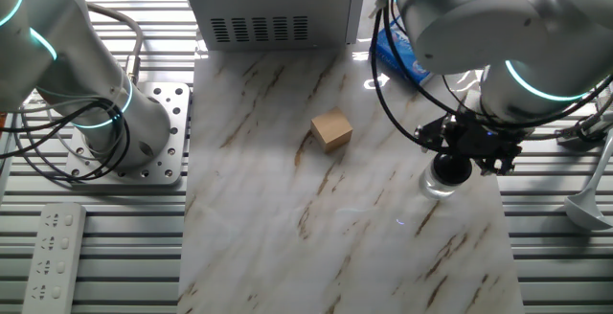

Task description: Unscrew the lid from the jar

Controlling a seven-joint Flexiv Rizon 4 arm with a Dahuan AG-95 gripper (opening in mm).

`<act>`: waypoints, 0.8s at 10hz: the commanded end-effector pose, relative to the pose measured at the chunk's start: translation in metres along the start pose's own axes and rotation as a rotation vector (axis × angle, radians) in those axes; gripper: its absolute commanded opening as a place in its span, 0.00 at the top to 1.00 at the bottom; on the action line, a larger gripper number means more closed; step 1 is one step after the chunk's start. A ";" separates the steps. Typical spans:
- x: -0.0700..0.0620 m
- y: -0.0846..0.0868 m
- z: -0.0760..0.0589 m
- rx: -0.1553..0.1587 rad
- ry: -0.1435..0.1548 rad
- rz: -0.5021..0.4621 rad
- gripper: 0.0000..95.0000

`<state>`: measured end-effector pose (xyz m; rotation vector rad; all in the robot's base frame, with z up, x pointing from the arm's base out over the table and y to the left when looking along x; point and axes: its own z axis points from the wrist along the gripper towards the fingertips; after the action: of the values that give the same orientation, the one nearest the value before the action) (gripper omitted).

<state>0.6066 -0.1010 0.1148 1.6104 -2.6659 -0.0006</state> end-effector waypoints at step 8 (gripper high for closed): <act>0.001 0.000 -0.003 -0.037 0.026 0.569 0.20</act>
<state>0.6059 -0.1015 0.1173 0.9145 -2.9383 -0.0157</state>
